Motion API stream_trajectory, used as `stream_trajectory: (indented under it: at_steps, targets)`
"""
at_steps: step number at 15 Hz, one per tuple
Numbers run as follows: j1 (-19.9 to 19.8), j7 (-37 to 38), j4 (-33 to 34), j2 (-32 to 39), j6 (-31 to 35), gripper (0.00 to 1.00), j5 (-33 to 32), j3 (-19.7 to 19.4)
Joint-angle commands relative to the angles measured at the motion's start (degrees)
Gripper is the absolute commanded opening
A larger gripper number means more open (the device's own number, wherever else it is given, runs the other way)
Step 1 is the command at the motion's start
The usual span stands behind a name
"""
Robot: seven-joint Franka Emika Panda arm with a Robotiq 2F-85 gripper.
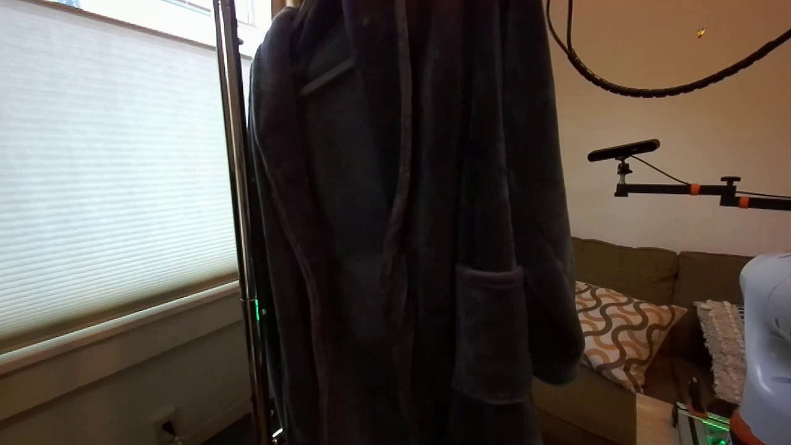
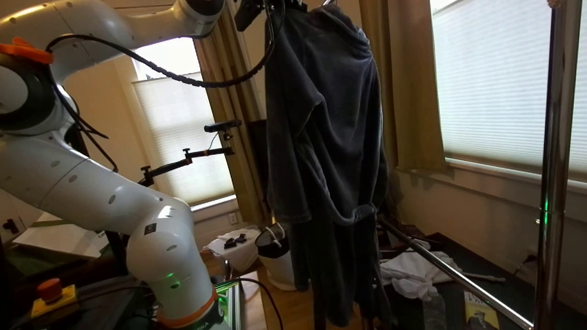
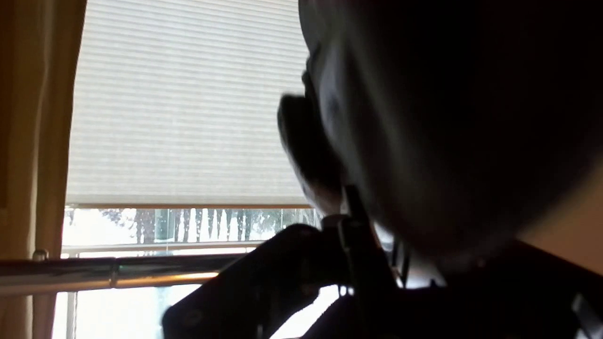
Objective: Pick up the gray robe and move it forward on the top rail
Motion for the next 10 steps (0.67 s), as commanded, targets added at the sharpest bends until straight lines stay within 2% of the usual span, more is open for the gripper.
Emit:
stream_trajectory:
  at_steps: [1,3,6,7,8,9,10]
  targets:
    - [1.48,-1.46,3.81,0.37,0.6,0.48,-0.78,-0.66]
    - [0.01,-0.56,4.9,0.19,1.56,0.62,-1.66,-0.14]
    - [-7.34,5.23,6.25,-1.49,-4.55,0.86,-7.22,2.39]
    - [-6.52,4.23,-1.14,-7.27,-4.71,0.93,-7.25,-0.63]
    - [-7.44,4.85,-3.14,-8.76,-4.76,0.99,-7.9,-1.13]
    - [-7.89,6.25,-6.45,-10.57,-2.47,1.0,-6.98,-2.22]
    - [-6.6,4.09,1.46,-4.04,-3.64,0.9,-6.68,-0.83]
